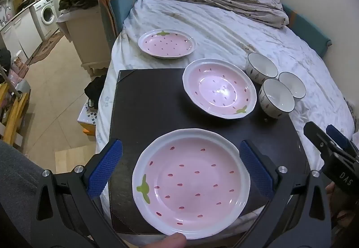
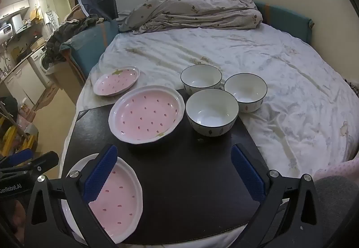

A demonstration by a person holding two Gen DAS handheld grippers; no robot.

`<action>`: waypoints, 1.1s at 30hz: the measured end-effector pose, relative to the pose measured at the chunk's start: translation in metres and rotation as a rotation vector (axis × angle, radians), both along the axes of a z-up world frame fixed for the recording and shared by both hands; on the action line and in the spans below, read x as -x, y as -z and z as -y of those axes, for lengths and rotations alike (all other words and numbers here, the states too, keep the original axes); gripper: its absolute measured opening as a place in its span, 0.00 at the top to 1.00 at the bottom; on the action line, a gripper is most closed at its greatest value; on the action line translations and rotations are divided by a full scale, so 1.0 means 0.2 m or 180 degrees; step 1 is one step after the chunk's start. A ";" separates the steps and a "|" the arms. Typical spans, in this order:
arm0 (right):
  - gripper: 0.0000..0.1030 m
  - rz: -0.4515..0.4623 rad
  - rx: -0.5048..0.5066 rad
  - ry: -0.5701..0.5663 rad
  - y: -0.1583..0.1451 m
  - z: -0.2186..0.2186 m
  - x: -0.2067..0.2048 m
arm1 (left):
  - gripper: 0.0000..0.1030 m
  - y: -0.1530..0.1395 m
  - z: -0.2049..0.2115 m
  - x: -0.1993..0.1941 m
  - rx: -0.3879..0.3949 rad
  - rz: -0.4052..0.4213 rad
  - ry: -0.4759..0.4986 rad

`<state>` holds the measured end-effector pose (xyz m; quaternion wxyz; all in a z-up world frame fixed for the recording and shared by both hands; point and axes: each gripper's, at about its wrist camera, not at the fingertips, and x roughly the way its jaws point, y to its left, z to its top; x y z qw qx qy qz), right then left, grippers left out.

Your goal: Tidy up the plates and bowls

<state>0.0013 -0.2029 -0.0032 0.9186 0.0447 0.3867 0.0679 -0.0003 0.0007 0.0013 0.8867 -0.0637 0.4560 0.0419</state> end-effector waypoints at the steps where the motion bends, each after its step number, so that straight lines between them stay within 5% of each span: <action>1: 0.00 -0.0008 0.0012 0.0004 0.00 0.00 0.00 | 0.00 0.00 0.00 0.00 0.0006 0.0003 -0.0010; 33: 0.00 -0.0005 -0.0002 0.0019 0.01 0.01 0.00 | 0.00 0.01 -0.01 -0.01 0.0034 -0.0051 -0.0002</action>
